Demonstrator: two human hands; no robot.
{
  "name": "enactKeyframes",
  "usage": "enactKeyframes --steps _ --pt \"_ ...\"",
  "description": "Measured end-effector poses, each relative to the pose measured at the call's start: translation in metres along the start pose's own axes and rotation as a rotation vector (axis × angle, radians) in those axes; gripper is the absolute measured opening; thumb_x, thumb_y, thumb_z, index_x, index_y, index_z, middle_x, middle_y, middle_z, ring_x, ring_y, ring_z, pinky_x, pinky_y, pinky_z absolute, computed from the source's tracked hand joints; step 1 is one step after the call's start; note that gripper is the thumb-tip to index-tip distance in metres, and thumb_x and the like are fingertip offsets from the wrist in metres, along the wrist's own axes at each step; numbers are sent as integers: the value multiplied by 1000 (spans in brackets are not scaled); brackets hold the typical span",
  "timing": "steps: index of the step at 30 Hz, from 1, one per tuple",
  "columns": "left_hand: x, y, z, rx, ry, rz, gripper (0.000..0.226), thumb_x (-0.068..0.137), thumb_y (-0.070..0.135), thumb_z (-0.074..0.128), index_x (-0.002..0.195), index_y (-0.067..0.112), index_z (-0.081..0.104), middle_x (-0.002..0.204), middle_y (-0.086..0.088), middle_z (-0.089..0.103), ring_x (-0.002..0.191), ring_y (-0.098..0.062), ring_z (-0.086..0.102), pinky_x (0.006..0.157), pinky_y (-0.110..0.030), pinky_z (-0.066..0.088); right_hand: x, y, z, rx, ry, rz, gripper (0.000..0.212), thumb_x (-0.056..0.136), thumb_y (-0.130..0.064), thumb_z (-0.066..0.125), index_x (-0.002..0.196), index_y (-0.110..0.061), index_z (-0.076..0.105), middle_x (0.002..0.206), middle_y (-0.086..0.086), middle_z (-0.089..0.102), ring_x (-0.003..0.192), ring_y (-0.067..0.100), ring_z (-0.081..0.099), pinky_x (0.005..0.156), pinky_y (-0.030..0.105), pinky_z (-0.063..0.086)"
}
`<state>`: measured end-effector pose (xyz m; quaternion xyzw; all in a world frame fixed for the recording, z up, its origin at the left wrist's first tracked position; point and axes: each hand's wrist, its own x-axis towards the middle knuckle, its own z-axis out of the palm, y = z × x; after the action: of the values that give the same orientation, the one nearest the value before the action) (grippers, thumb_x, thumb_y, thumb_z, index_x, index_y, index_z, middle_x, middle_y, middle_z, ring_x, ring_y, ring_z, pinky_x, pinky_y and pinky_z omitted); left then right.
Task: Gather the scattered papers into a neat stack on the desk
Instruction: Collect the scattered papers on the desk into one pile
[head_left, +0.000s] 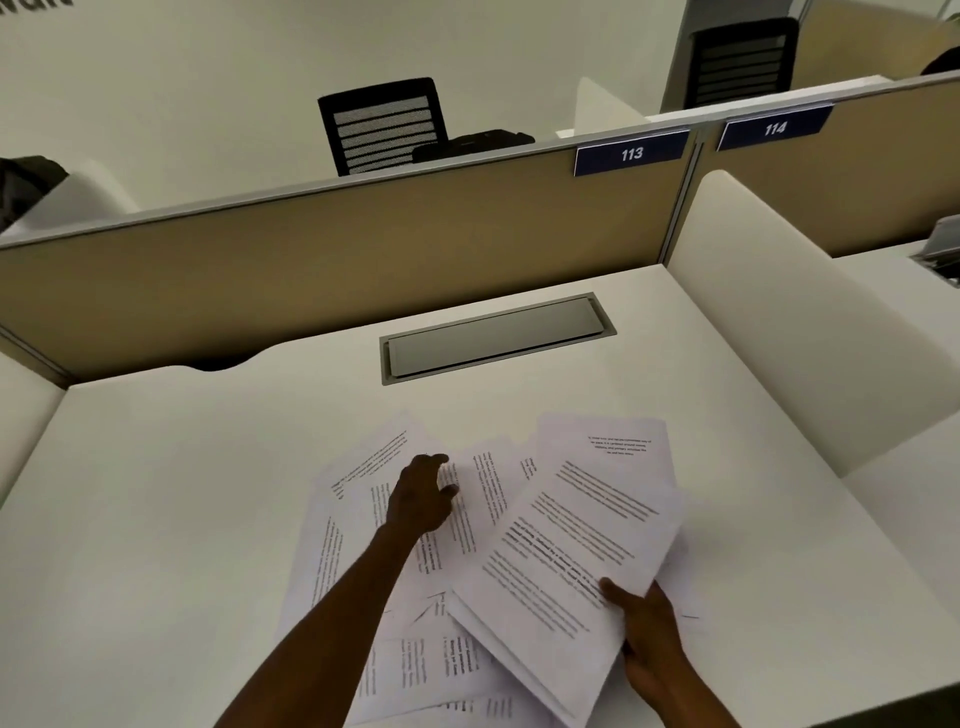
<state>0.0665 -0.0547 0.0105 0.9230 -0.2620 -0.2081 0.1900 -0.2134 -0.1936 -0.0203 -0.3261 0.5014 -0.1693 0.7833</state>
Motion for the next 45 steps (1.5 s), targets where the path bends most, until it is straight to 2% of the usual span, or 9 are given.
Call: enactKeyframes --steps 2,5,12,19,23,29,34,39,45 --pt "8 -12 -2 178 -104 -22 78 95 39 63 159 20 22 167 -9 16 155 -26 12 125 -42 19 0 4 -6 46 18 13 53 83 10 66 131 -9 56 123 18 66 100 32 66 82 41 54" --pt "19 -20 -3 274 -194 -19 95 91 48 64 161 23 6 169 -7 5 157 -27 4 127 -45 13 -1 12 -5 71 15 48 56 84 8 65 136 -10 53 127 19 65 105 36 65 90 49 52" --pt "28 -17 -3 376 -153 0 106 82 56 71 161 24 7 160 -9 24 145 -30 29 117 -45 29 -6 24 20 48 26 82 49 85 6 68 127 -17 57 120 13 68 107 35 64 97 57 50" --pt "28 -23 -5 377 -208 -29 122 72 68 73 161 22 3 157 -12 29 142 -33 35 116 -49 26 -2 34 36 -42 63 88 48 86 5 67 129 -14 57 124 14 66 110 36 62 99 58 49" --pt "18 -27 4 271 -208 -43 108 79 63 70 160 20 13 157 -11 36 145 -28 35 119 -49 19 -4 40 43 -187 70 34 58 84 10 68 136 -8 50 132 16 60 112 33 58 104 49 46" --pt "2 -15 1 96 -125 10 75 78 69 68 136 22 57 136 -1 63 124 -22 57 102 -36 39 -6 39 42 -200 40 40 63 81 14 69 137 -9 49 130 16 61 107 31 60 98 46 50" --pt "-6 -14 -24 -298 -461 -23 68 74 55 81 131 22 63 129 -1 68 117 -23 64 105 -43 51 -16 33 39 -155 -141 112 55 80 10 71 125 -18 56 121 12 69 109 33 65 93 53 54" --pt "-19 -20 -30 -405 -658 -57 72 72 37 87 136 21 59 131 0 67 122 -25 63 109 -45 49 -27 34 43 -180 -222 262 50 78 11 68 119 -17 61 109 16 75 103 41 68 87 56 57" --pt "-44 -15 -24 -553 -808 -15 53 81 5 80 129 15 62 125 -7 71 112 -25 70 99 -46 56 -38 28 40 -253 -214 281 43 83 3 67 122 -14 61 109 16 74 99 38 69 72 42 60"
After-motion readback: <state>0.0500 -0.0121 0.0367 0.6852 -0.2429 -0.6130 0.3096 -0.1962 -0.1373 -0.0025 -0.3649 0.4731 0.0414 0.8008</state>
